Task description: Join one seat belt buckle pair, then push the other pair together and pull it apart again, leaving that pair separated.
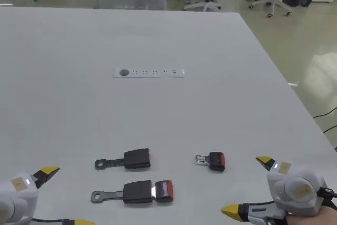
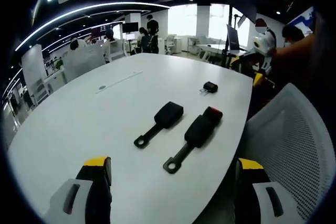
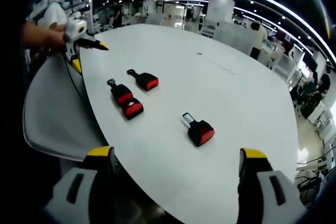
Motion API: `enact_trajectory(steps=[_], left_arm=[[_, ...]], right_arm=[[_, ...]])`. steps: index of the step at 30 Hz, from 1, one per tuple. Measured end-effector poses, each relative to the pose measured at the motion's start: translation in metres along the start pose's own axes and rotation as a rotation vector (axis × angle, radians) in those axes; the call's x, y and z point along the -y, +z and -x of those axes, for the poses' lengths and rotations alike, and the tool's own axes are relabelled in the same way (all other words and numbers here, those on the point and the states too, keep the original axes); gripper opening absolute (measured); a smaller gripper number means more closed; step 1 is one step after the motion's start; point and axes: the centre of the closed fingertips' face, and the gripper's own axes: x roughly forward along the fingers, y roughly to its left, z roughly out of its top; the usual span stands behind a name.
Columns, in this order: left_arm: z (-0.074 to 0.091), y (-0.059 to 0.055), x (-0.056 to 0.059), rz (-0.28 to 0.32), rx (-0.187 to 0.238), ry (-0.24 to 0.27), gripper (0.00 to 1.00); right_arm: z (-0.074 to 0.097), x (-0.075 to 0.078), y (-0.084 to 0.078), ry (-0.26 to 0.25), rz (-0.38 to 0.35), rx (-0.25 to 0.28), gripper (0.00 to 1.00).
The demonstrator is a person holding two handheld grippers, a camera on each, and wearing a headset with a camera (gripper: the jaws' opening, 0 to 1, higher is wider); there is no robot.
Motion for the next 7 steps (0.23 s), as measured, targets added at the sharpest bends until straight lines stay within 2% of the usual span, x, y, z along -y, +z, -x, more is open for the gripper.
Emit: enact_trajectory(steps=[7], left_arm=[[-0.0005,-0.0010,0.0003,-0.001,0.004,-0.004,1.00]], right_arm=[[0.0017,-0.0015,-0.0013,-0.002,0.005,-0.008,1.00]])
